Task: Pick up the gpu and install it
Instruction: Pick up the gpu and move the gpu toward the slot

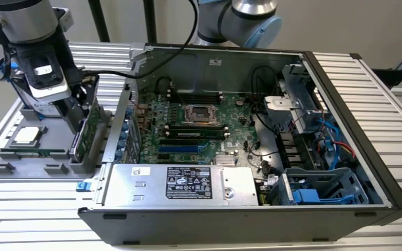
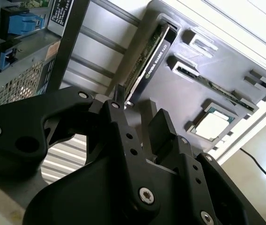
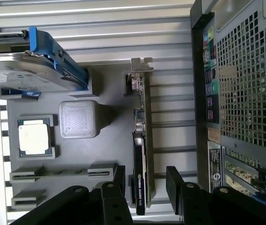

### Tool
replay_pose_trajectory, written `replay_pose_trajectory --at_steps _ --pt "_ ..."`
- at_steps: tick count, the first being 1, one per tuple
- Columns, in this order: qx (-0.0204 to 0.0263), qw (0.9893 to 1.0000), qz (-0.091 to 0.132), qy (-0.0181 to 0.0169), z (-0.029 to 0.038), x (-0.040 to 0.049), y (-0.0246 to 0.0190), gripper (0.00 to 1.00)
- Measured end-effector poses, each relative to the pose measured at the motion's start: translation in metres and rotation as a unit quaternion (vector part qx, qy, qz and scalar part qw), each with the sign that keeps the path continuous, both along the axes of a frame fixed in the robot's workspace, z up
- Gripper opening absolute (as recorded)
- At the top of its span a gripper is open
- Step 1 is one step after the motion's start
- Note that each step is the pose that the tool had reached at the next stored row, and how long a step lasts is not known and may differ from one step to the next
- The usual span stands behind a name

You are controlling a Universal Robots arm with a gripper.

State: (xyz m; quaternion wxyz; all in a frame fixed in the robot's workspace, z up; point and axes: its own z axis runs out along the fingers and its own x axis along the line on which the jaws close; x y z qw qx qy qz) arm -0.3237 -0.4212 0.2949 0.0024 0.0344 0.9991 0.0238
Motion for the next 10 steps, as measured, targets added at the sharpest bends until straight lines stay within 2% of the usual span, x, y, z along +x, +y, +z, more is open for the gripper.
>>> replay_pose_trajectory --at_steps 10 --pt "0.0 1.0 0.0 0.0 -0.0101 -0.0003 0.0 1.0"
